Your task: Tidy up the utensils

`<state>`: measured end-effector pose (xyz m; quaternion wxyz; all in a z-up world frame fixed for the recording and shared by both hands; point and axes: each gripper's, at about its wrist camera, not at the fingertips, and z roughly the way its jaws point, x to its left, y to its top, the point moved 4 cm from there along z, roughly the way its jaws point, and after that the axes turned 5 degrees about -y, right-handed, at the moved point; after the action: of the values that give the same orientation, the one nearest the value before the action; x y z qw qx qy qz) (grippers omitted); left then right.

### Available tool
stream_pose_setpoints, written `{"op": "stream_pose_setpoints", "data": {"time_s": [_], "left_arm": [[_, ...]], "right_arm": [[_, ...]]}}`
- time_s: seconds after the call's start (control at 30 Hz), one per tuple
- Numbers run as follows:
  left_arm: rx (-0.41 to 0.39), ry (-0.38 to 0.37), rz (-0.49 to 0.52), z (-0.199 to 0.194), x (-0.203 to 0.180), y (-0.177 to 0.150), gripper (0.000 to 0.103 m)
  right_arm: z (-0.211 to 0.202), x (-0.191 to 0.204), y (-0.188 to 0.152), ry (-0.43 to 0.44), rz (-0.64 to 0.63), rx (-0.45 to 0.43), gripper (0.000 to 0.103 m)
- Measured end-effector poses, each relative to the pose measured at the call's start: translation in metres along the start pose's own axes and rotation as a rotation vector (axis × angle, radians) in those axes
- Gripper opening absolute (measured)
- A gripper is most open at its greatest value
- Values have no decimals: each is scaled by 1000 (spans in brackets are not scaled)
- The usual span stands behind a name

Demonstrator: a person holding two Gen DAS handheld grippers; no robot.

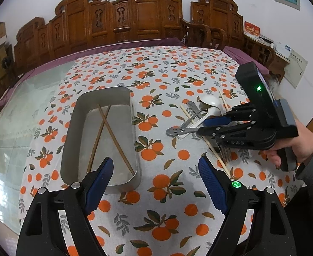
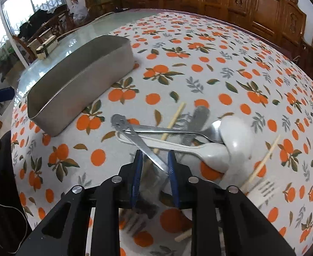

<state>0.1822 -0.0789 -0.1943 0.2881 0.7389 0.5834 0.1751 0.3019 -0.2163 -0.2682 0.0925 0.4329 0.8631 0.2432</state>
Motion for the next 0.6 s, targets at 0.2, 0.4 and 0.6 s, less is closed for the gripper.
{"op": "stream_pose_setpoints", "data": {"time_s": [0.2,0.4,0.6], "left_arm": [[6,5,10,4,-3,-1,79],[12,18,26,3,-6,-3,79],[16,22,33,4,-12,-1,79]], "right_arm": [[3,6,3,-34,-75,24,27],[3,4,-3,-51,-136,75,24],[8,6,-1,-54,-129,59,19]]}}
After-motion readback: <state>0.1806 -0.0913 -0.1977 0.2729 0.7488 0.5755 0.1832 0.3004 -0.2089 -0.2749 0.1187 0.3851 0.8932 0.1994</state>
